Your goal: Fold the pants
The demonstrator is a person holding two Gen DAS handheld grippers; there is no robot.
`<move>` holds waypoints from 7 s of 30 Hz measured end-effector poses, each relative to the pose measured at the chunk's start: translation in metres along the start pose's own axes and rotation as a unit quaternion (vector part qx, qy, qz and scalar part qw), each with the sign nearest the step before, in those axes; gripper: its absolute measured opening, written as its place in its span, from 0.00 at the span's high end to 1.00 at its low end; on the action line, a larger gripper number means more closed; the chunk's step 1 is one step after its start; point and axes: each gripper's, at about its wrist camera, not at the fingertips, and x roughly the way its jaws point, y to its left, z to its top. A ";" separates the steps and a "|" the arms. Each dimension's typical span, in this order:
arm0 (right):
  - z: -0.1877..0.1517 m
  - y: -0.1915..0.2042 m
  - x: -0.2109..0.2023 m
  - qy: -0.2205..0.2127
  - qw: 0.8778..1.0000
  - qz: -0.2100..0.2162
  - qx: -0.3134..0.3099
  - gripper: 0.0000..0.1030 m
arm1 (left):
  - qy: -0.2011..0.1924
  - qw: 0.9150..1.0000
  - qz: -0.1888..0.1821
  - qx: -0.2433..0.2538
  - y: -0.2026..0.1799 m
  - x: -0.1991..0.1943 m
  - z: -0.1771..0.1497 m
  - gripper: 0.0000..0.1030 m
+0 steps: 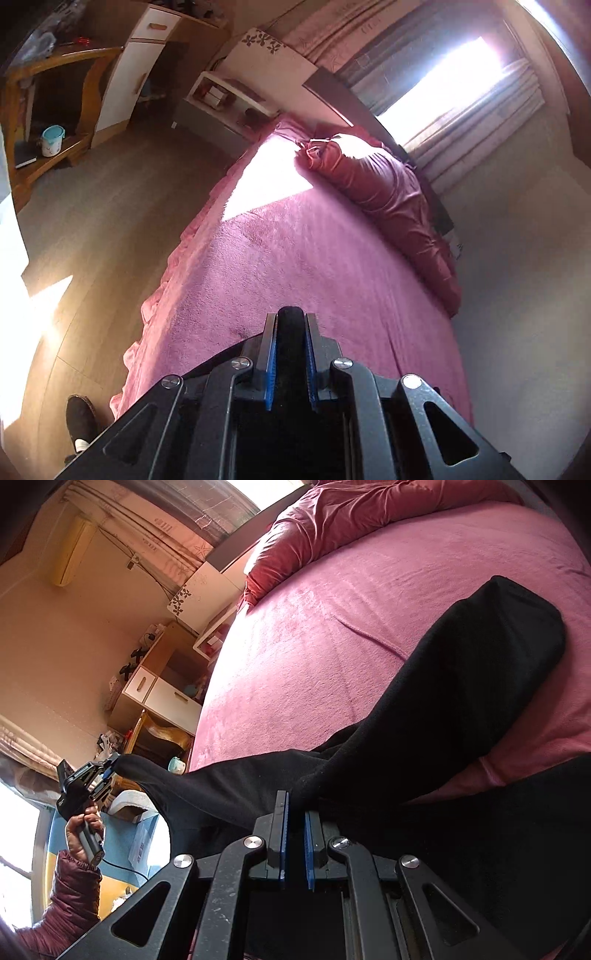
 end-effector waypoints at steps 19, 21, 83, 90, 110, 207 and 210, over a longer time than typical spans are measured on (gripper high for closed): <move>-0.120 -0.043 0.019 0.115 0.990 -0.083 -0.024 0.93 | 0.072 0.977 0.061 -0.191 0.145 -0.076 -0.188 0.87; -0.120 -0.046 0.024 0.115 0.990 -0.085 -0.020 0.93 | 0.072 0.971 0.051 -0.221 0.153 -0.080 -0.194 0.76; 0.067 -0.055 0.034 -0.007 0.972 -0.234 -0.016 0.63 | 0.142 0.980 0.083 0.113 0.005 -0.036 -0.205 0.74; 0.136 -0.096 0.101 0.027 0.949 -0.312 0.020 0.51 | 0.226 0.950 0.039 0.211 -0.049 0.014 -0.264 0.74; 0.090 -0.085 -0.082 -0.131 0.966 -0.218 0.034 0.93 | 0.265 0.930 -0.007 0.255 -0.091 0.045 -0.285 0.74; -0.046 -0.163 -0.147 -0.078 0.933 -0.334 0.113 0.83 | 0.265 0.924 -0.004 0.276 -0.125 0.075 -0.298 0.70; -0.016 -0.116 -0.102 -0.049 0.974 -0.215 0.052 0.76 | 0.245 0.933 0.009 0.262 -0.117 0.073 -0.288 0.70</move>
